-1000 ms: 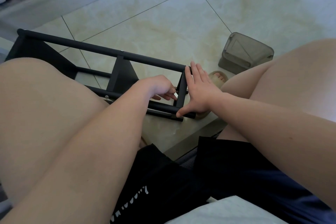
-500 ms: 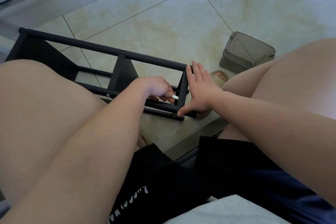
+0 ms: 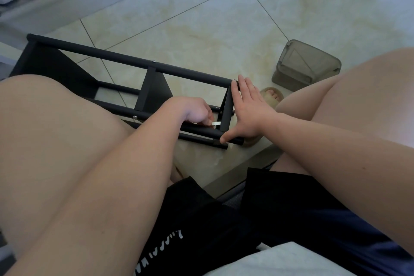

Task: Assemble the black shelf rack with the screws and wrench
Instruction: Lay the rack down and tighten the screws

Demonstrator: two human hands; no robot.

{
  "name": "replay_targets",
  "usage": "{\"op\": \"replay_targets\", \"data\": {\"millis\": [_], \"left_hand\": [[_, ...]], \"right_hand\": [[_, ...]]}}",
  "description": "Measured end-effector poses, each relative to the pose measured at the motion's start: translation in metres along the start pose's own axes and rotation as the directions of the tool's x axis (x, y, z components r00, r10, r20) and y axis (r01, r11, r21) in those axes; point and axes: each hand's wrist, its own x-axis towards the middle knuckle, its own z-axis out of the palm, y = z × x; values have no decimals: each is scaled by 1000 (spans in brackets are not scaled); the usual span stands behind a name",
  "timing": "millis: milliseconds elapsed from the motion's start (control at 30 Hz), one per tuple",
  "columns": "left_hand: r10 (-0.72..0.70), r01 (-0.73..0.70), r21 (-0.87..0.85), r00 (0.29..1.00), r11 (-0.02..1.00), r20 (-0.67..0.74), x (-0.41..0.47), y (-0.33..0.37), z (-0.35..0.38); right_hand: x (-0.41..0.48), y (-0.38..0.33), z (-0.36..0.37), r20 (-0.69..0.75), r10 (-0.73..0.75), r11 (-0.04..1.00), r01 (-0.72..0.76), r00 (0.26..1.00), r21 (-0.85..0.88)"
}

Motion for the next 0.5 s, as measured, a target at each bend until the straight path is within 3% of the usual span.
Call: {"op": "replay_targets", "data": {"millis": [167,333,500], "left_hand": [[-6,7,32,1000,999,-12,0,2,2],[-53,45,-65,989,997,-136,0,2,2],[-39,14,-147,985,989,-169,1,3,-3]], "right_hand": [[0,0,0,3,-2,1000,2,1000,4],[0,0,-1,1,-2,1000,2,1000,5],[-1,-1,-1,1,-3,1000,3,1000,9]]}}
